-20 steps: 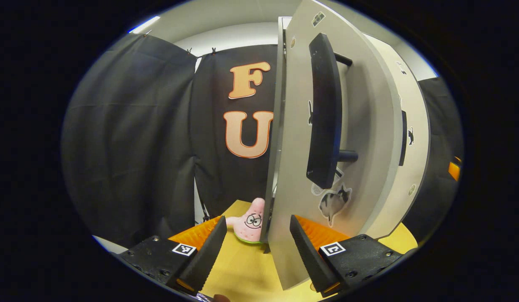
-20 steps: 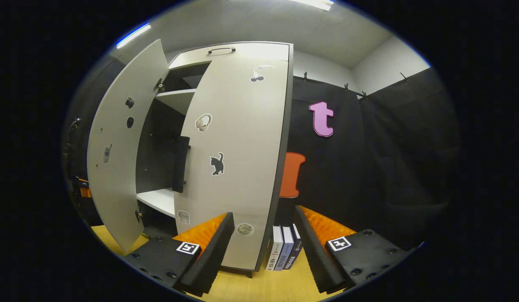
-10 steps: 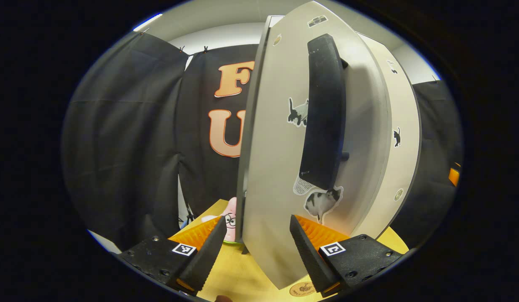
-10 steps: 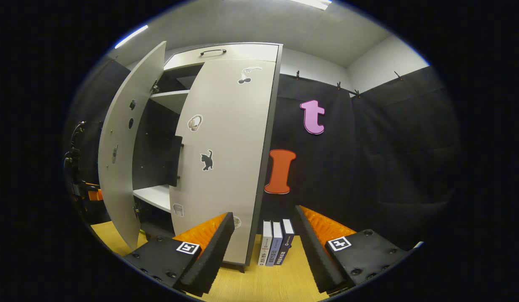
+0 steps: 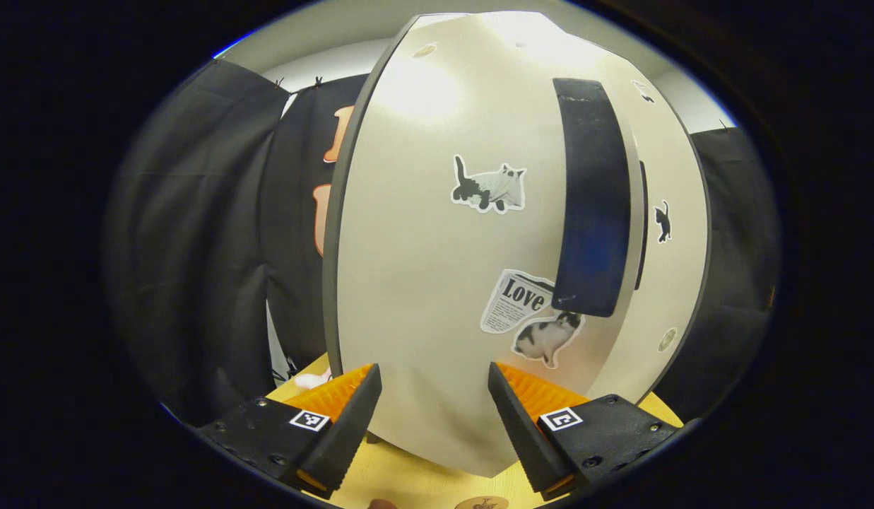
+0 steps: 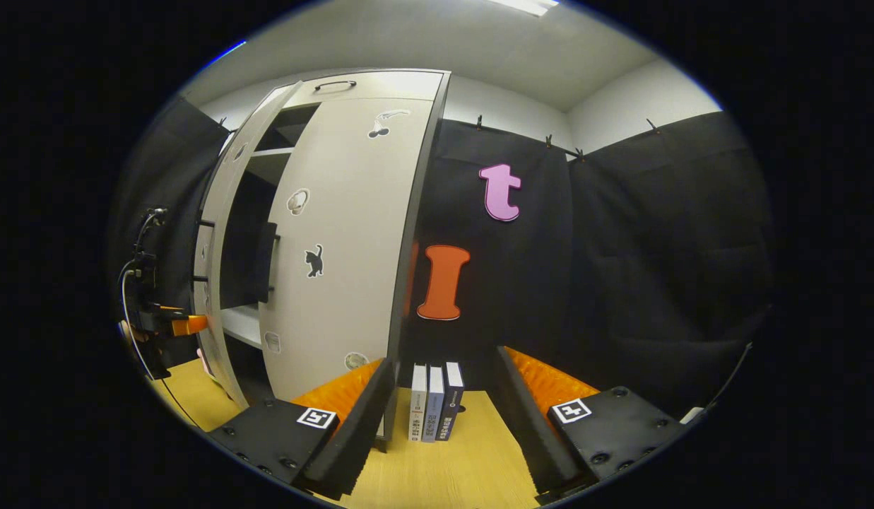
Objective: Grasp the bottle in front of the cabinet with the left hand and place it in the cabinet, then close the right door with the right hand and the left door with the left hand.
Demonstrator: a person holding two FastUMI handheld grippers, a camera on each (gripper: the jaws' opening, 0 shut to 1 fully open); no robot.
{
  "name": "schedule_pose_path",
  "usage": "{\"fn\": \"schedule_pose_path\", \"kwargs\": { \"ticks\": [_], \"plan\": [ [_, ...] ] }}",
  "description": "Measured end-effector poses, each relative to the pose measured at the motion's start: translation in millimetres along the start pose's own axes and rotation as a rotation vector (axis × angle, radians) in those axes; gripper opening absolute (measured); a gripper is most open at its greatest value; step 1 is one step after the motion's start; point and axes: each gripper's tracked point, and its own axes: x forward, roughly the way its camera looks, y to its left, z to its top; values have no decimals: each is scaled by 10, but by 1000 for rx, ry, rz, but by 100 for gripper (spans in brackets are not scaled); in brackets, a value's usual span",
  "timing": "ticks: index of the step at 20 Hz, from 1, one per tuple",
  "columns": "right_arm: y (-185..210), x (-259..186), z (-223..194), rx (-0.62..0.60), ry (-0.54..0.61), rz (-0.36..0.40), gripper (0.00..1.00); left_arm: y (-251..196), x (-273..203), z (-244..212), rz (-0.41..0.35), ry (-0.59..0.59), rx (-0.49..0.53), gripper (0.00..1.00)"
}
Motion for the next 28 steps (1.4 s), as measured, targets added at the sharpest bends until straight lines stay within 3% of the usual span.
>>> {"fn": "schedule_pose_path", "kwargs": {
  "ticks": [10,28],
  "plan": [
    [85,158,-112,18,33,37,95,-111,-27,-64,-23,39,15,93],
    [396,280,121,79,-30,145,95,-255,-1262,1152,-98,-87,4,94]
  ]
}}
